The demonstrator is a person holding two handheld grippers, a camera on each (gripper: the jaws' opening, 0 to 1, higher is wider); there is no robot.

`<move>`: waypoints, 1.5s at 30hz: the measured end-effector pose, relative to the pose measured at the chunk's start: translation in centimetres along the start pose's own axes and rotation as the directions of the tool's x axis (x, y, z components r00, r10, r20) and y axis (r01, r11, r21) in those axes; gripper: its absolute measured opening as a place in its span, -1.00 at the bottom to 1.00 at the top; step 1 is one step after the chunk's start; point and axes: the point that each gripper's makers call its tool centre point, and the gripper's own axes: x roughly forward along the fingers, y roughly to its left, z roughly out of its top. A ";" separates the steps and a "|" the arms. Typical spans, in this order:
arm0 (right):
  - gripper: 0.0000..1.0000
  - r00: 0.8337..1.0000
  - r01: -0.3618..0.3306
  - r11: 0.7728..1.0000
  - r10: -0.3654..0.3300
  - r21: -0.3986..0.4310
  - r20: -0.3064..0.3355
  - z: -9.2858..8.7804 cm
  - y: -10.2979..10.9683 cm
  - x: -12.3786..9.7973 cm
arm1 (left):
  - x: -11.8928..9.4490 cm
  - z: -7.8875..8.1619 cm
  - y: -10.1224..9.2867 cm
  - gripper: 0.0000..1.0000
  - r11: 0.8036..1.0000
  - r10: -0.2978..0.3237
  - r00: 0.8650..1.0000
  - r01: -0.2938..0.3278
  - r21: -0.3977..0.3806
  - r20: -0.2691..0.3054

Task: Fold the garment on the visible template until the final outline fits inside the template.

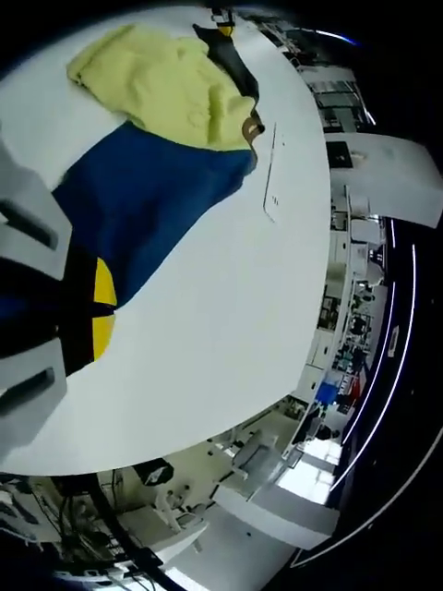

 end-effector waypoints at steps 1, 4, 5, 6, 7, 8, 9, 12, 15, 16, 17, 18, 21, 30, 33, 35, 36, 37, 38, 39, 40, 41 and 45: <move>-1.00 1.000 0.002 1.000 -0.002 -0.004 -0.002 0.0 -0.1 0.2 | 0.1 0.0 0.0 -1.00 1.000 0.001 1.000 -0.001 0.004 -0.001; -1.00 1.000 0.006 1.000 -0.006 -0.006 -0.016 0.0 -0.4 0.7 | 0.1 0.0 -0.1 -1.00 1.000 0.004 1.000 -0.004 0.015 -0.007; -1.00 1.000 0.007 1.000 -0.007 -0.004 -0.017 0.0 -0.5 0.8 | 0.1 0.1 0.0 -1.00 1.000 0.006 1.000 -0.006 0.015 -0.007; -1.00 1.000 0.011 1.000 -0.011 -0.003 -0.019 0.0 -0.6 0.9 | 0.0 0.1 0.1 -1.00 1.000 0.009 1.000 -0.009 0.014 -0.007; -1.00 1.000 0.013 1.000 -0.013 -0.004 -0.021 0.0 -0.7 1.0 | 0.1 0.0 0.2 -1.00 1.000 0.012 1.000 -0.012 0.010 -0.007; -1.00 1.000 0.012 1.000 -0.012 -0.012 -0.028 0.0 -0.7 1.1 | 0.1 0.0 0.4 -1.00 1.000 0.013 1.000 -0.013 0.001 -0.007; -1.00 0.999 0.010 1.000 -0.010 -0.016 -0.031 0.0 -0.7 1.2 | 0.1 0.1 0.5 -1.00 1.000 0.012 1.000 -0.012 -0.002 -0.006; -1.00 0.999 0.004 1.000 -0.005 -0.028 -0.033 0.1 -0.7 1.3 | 0.2 0.4 0.6 -1.00 1.000 0.008 1.000 -0.008 -0.009 0.005; -1.00 0.999 0.000 1.000 -0.001 -0.021 -0.035 0.1 -0.7 1.4 | 0.2 0.8 0.4 -1.00 1.000 -0.005 1.000 0.005 -0.027 0.023; -1.00 0.999 -0.006 1.000 0.005 -0.014 -0.032 0.1 -0.5 1.4 | 0.1 0.9 0.3 -1.00 0.999 -0.006 1.000 0.007 -0.035 0.027; -1.00 1.000 -0.012 1.000 0.012 0.000 -0.028 0.2 -0.4 1.3 | 0.1 0.9 0.2 -1.00 0.999 -0.011 0.999 0.012 -0.046 0.030; -1.00 1.000 -0.023 0.999 0.023 0.024 -0.019 0.4 -0.2 1.2 | 0.0 1.0 0.2 -1.00 0.999 -0.012 0.999 0.013 -0.047 0.033; -0.94 0.999 -0.033 0.998 0.033 0.048 -0.007 0.7 0.0 0.9 | -0.3 1.2 0.0 -0.98 0.999 -0.019 0.999 0.021 -0.046 0.043; -0.30 0.993 -0.117 0.987 0.114 0.112 0.030 1.4 1.8 0.1 | -1.3 2.8 -1.5 -0.60 0.994 -0.077 0.992 0.084 -0.074 0.099; -0.10 0.989 -0.146 0.984 0.143 0.101 0.038 1.5 2.5 -0.4 | -2.0 3.3 -2.2 -0.45 0.990 -0.101 0.987 0.112 -0.088 0.122; 0.03 0.985 -0.167 0.981 0.163 0.101 0.050 1.6 3.1 -0.9 | -2.5 3.5 -2.7 -0.36 0.988 -0.119 0.984 0.131 -0.083 0.136; 0.09 0.983 -0.179 0.978 0.174 0.104 0.056 1.6 3.5 -1.2 | -2.7 3.5 -3.1 -0.32 0.987 -0.127 0.983 0.138 -0.078 0.134; 0.14 0.982 -0.187 0.977 0.182 0.104 0.059 1.6 3.8 -1.4 | -2.9 3.5 -3.3 -0.30 0.987 -0.134 0.982 0.144 -0.073 0.133; 0.20 0.978 -0.204 0.974 0.199 0.099 0.061 1.6 4.3 -1.7 | -3.0 3.5 -3.5 -0.29 0.987 -0.138 0.981 0.148 -0.064 0.134; 0.24 0.976 -0.213 0.972 0.208 0.096 0.063 1.6 4.7 -2.0 | -3.3 3.6 -3.8 -0.26 0.987 -0.142 0.981 0.150 -0.057 0.135; 0.29 0.974 -0.221 0.971 0.216 0.088 0.064 1.5 5.0 -2.1 | -3.5 3.6 -4.0 -0.24 0.986 -0.147 0.979 0.156 -0.054 0.138; 0.31 0.970 -0.241 0.968 0.237 0.069 0.053 1.2 5.8 -2.4 | -3.7 3.7 -4.5 -0.21 0.984 -0.163 0.976 0.172 -0.052 0.146; 0.35 0.956 -0.292 0.954 0.290 0.062 0.044 0.5 8.0 -3.4 | -4.3 4.0 -6.1 -0.06 0.980 -0.189 0.970 0.197 -0.034 0.156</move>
